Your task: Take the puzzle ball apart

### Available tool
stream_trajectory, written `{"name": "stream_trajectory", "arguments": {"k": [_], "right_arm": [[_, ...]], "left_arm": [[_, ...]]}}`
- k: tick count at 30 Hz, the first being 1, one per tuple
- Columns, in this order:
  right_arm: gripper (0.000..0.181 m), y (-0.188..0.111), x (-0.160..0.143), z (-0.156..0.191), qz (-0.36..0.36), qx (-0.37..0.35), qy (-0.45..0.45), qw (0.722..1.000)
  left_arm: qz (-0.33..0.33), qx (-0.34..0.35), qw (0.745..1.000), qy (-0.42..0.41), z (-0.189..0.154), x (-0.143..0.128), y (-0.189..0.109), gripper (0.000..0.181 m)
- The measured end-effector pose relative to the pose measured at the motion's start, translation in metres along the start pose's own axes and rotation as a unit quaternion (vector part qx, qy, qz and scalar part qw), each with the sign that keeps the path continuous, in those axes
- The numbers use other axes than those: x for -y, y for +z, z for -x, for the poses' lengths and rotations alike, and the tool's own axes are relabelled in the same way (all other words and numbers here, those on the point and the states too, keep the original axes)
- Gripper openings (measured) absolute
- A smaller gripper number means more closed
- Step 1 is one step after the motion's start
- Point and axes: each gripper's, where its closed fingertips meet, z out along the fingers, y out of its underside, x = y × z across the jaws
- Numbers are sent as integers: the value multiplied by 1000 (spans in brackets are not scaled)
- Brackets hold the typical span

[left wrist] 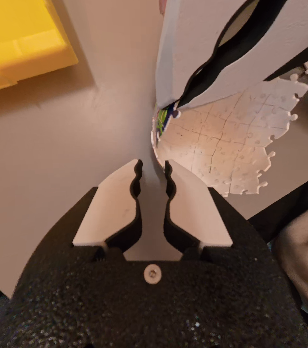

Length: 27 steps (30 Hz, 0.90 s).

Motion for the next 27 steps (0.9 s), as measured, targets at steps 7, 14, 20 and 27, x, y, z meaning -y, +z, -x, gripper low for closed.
{"name": "stream_trajectory", "arguments": {"k": [7, 14, 20, 27], "right_arm": [[2, -2, 2, 0, -6, -5, 0, 1000], [2, -8, -1, -2, -5, -13, 7, 1000], [2, -5, 2, -4, -3, -10, 5, 1000], [2, -4, -5, -6, 23, -12, 3, 1000]], "left_arm": [[0, 12, 1000, 0, -1, 4, 3, 6], [-45, 28, 998, -27, 4, 14, 0, 16], [-5, 24, 999, -25, -1, 3, 8, 11], [-10, 13, 1000, 16, 1, 11, 19, 12]]}}
